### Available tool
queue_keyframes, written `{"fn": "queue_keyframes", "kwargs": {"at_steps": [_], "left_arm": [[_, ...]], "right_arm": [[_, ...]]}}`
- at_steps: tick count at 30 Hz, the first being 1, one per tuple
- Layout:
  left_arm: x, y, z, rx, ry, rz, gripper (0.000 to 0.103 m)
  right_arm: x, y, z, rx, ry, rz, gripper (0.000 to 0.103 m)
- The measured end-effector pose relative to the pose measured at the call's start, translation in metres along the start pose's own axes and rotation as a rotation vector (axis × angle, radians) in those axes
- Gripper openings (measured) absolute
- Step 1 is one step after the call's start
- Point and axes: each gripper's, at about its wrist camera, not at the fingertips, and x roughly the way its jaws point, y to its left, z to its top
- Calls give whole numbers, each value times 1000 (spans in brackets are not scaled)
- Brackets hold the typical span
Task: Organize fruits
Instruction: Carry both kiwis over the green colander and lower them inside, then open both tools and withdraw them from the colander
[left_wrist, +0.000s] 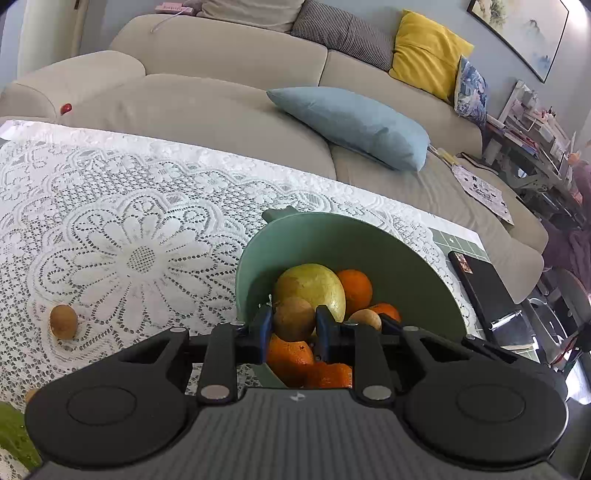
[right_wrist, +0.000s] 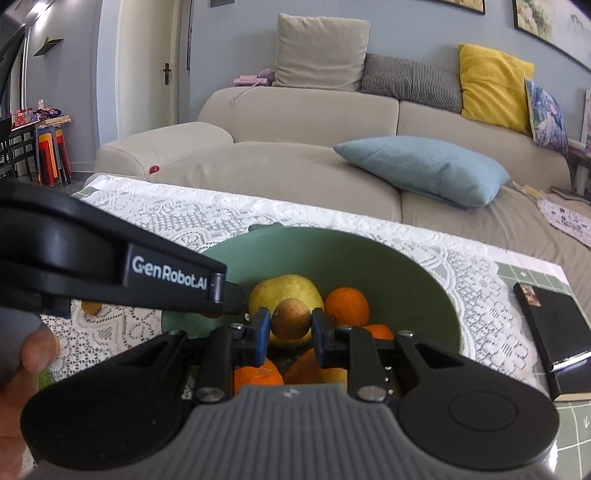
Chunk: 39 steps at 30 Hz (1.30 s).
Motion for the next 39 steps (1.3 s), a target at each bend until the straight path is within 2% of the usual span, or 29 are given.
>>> {"fn": "queue_keyframes", "kwargs": {"at_steps": [14,19,20,23,24,28,33,39], "left_arm": [[5,-1,1,16,5,3,28],[4,0,1,16,7,-3,36],[4,0,1,15,7,-8,38],[2,-1,1,20,4,-17,47],[1,-1,1,19,4,-23,48],[-4,0,1,12,-6,-39,50],[-20,5,4,13,-36,-60,52],[-41,18,2,43,-83,-39,52]], "right_arm": [[6,0,-2,12,33,11,21],[6,1,-3,11,28,8,21],[6,2,-3,10,27,7,23],[4,2,-3,12,16,5,37],[3,2,-3,10,10,0,38],[0,1,-3,15,-8,-11,40],[-8,1,-4,34,-65,-54,59],[-21,8,-5,69,-146,-37,64]]}}
